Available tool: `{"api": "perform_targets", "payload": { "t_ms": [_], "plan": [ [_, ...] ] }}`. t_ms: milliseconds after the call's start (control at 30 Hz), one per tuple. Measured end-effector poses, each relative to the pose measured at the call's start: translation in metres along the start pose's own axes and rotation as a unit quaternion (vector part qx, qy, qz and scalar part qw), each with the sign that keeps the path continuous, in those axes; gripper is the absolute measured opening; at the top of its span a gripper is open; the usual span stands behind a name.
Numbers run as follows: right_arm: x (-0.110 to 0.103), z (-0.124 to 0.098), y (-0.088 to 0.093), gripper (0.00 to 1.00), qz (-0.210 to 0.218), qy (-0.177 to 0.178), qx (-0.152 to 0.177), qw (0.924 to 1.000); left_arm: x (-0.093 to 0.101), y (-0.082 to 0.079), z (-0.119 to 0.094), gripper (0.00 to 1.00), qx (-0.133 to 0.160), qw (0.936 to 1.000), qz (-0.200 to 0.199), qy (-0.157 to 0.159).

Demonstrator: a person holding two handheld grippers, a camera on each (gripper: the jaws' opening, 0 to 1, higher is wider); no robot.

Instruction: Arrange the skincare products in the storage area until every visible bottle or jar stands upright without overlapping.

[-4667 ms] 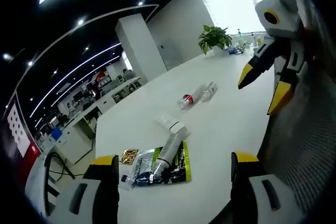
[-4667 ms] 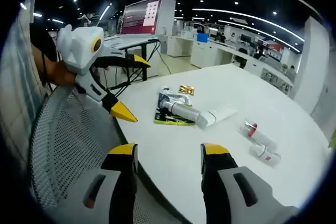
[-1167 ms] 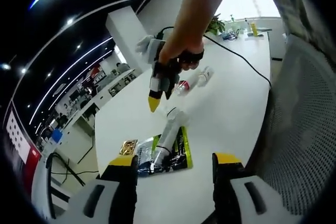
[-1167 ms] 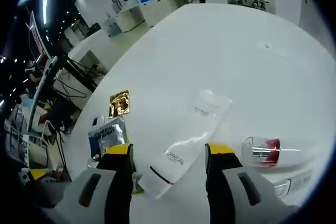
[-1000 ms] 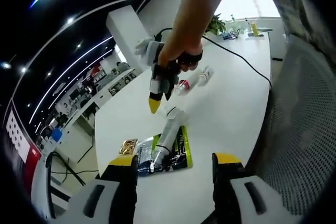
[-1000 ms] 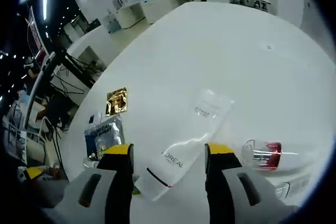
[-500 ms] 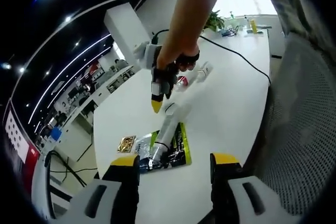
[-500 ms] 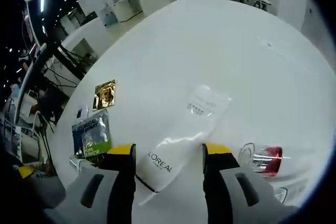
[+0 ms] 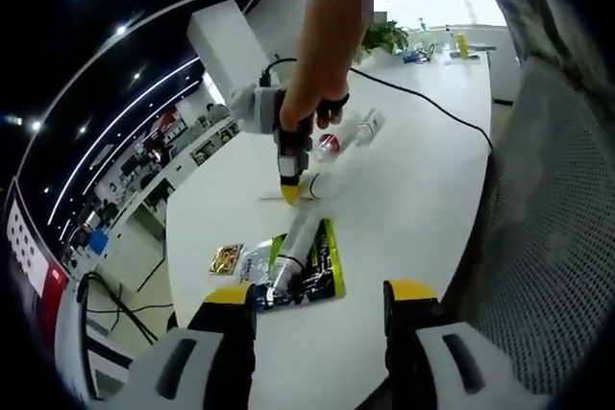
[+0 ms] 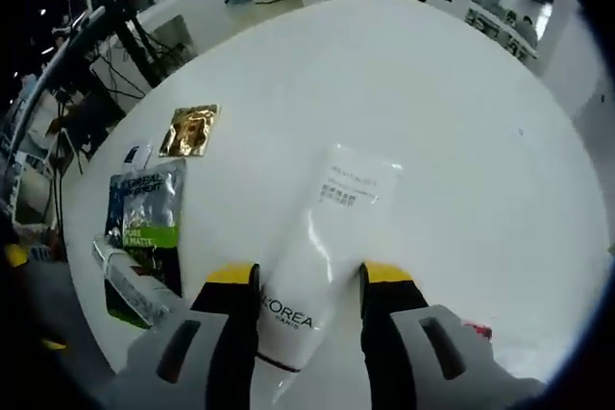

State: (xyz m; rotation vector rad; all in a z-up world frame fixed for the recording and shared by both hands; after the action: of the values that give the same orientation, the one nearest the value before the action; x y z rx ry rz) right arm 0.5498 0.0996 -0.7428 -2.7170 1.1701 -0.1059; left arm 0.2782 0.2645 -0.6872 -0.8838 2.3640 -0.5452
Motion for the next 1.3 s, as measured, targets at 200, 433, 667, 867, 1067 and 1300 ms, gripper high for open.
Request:
{"api": "perform_targets", "payload": {
  "t_ms": [200, 433, 667, 867, 1067, 1300],
  "plan": [
    [0.001, 0.0, -0.007, 0.37, -0.03, -0.002, -0.023, 0.9993, 0.001, 0.001, 0.001, 0.54, -0.006, 1.0, 0.0, 0.006],
    [0.007, -0.001, -0.009, 0.26, -0.058, -0.015, -0.034, 0.9976, 0.001, 0.002, 0.002, 0.53, -0.01, 0.9999, 0.0, 0.009],
    [0.01, -0.003, -0.008, 0.17, -0.079, -0.036, -0.024, 0.9959, 0.001, 0.003, 0.003, 0.53, -0.016, 0.9998, -0.001, 0.013],
    [0.011, -0.009, 0.002, 0.13, -0.07, -0.053, 0.004, 0.9961, 0.001, 0.003, 0.004, 0.53, -0.018, 0.9997, 0.0, 0.014],
    [0.013, -0.028, 0.007, 0.13, -0.04, -0.066, 0.052, 0.9957, 0.0, 0.003, 0.003, 0.53, -0.018, 0.9998, -0.002, 0.011],
    [0.007, -0.059, 0.019, 0.13, -0.018, -0.072, 0.115, 0.9906, 0.0, 0.002, 0.002, 0.53, -0.011, 0.9999, -0.001, 0.006]
  ]
}}
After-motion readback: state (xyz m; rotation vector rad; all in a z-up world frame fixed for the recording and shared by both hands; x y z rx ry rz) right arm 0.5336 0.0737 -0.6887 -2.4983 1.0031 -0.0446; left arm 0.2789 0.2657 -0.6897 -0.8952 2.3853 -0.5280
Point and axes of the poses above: the point that each gripper's makers call its tool centre point, and the gripper's own axes: z roughly forward along the fingers, x roughly to its right, y roughly out of its underside, the point moved 9 cm from there along -z, roughly backward along the fingers, and after that the axes turned 15 degrees about -x, right-handed, at the moved point
